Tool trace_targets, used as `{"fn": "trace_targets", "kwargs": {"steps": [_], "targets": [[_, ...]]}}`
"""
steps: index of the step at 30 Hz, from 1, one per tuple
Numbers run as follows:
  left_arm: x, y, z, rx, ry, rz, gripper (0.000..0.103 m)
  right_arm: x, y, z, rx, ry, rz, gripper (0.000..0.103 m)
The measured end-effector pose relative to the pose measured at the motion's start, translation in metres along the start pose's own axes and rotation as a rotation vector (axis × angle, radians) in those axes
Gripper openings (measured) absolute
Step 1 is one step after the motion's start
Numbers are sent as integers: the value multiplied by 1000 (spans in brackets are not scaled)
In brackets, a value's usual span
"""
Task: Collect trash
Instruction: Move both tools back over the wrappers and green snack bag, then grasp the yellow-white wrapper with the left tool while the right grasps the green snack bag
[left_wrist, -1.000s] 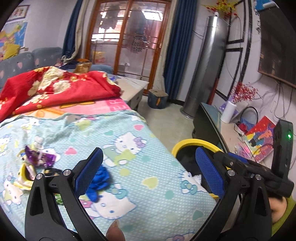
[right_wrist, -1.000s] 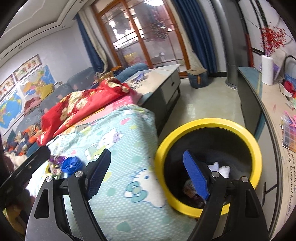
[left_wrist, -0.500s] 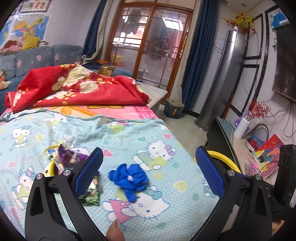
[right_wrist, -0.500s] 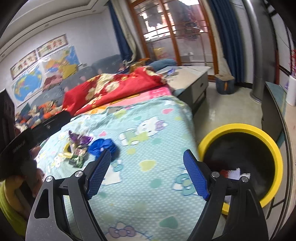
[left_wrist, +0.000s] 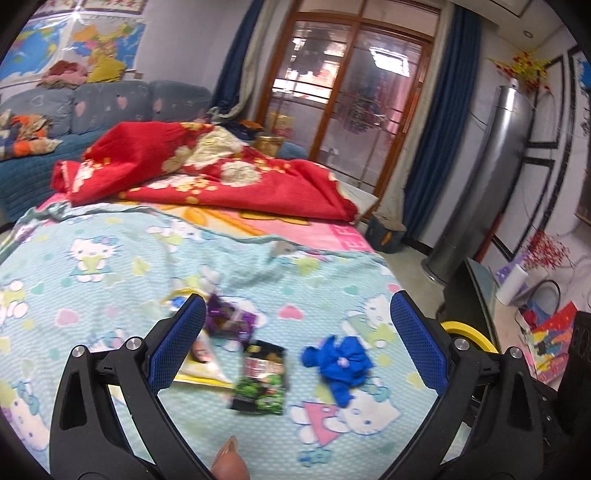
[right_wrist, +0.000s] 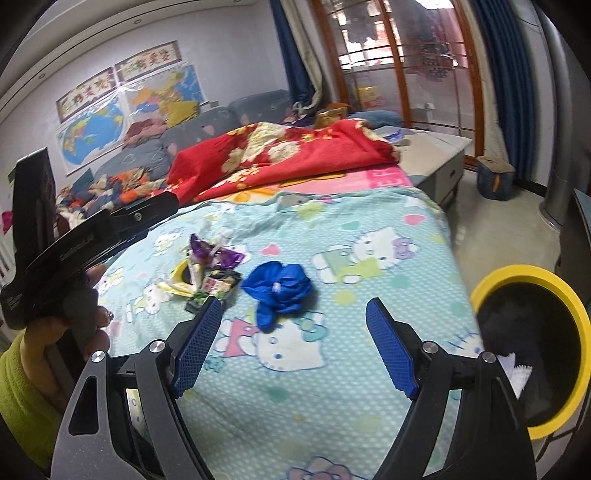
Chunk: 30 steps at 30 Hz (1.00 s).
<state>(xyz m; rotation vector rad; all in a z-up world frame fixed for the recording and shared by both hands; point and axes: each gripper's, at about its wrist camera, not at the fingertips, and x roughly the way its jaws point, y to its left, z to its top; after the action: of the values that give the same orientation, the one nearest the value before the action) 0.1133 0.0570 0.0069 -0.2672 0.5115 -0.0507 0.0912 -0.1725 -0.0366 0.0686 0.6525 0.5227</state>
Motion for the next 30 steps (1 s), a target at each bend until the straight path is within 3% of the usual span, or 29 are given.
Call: {"fn": "trace_targets", "kwargs": {"steps": [8, 16, 21, 25, 30], "targets": [[-2, 52, 0, -58, 11, 108, 92, 27, 34, 5, -62, 51, 75, 78], [10, 92, -7, -110, 82, 191, 92, 67, 65, 3, -124, 117, 110, 77], [21, 107, -18, -160, 132, 169, 92, 89, 75, 0, -151, 157, 119, 70], [31, 115, -28, -211, 176, 97, 91, 106, 77, -1, -139, 186, 124, 63], [38, 115, -36, -222, 216, 64, 79, 126, 79, -1, -113, 221, 133, 57]]}}
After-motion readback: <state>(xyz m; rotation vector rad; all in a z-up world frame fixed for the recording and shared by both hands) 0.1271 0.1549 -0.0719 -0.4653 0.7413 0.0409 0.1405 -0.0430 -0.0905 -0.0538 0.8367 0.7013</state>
